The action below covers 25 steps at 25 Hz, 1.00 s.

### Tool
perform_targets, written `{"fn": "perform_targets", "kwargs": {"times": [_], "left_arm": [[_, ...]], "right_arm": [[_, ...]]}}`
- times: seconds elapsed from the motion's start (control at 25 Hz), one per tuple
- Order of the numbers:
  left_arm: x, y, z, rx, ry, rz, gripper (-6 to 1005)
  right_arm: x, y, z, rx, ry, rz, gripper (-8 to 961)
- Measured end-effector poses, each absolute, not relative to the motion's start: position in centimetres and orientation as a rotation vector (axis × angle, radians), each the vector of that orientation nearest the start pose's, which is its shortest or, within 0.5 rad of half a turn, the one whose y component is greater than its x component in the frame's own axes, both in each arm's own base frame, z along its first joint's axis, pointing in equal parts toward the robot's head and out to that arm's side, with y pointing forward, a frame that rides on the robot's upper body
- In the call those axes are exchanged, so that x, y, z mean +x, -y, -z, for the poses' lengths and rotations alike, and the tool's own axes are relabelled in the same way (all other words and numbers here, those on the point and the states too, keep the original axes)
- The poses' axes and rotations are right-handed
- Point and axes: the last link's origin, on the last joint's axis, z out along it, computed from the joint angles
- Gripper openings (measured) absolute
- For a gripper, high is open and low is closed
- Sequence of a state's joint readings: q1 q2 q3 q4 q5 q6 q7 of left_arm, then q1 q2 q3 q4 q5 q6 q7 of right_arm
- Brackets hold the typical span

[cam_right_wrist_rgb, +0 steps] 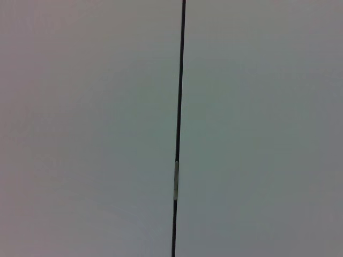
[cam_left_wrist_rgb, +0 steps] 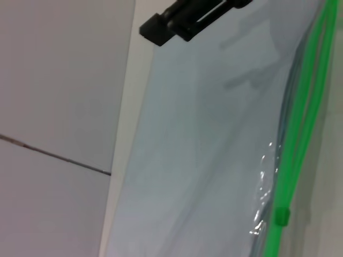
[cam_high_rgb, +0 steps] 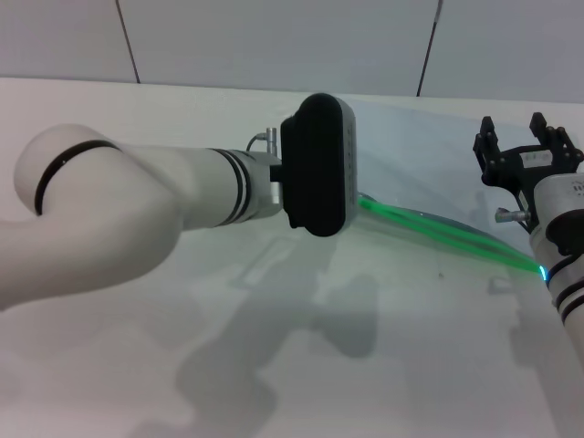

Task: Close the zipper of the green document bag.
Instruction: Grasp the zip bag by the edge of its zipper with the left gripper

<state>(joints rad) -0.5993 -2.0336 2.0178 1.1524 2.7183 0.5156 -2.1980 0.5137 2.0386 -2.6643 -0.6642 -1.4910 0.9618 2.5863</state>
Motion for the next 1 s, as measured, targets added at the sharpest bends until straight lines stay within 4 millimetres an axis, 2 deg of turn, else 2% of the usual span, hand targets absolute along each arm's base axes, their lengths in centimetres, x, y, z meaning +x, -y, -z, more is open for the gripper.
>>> {"fn": "perform_targets", "kwargs": {"times": [0.56,1.0], "left_arm": [[-15.2,-39.6,9.9,-2.378,-0.494,-0.387,542],[-15.0,-40.2,10.6,-2.362,-0.531,-0.377,541]], "right_arm": [[25.2,-35.5,7.2,-1.631,-0.588,-0.517,612],[24.9,-35.7,7.3,-1.644,-0.588,-0.518,609]]}}
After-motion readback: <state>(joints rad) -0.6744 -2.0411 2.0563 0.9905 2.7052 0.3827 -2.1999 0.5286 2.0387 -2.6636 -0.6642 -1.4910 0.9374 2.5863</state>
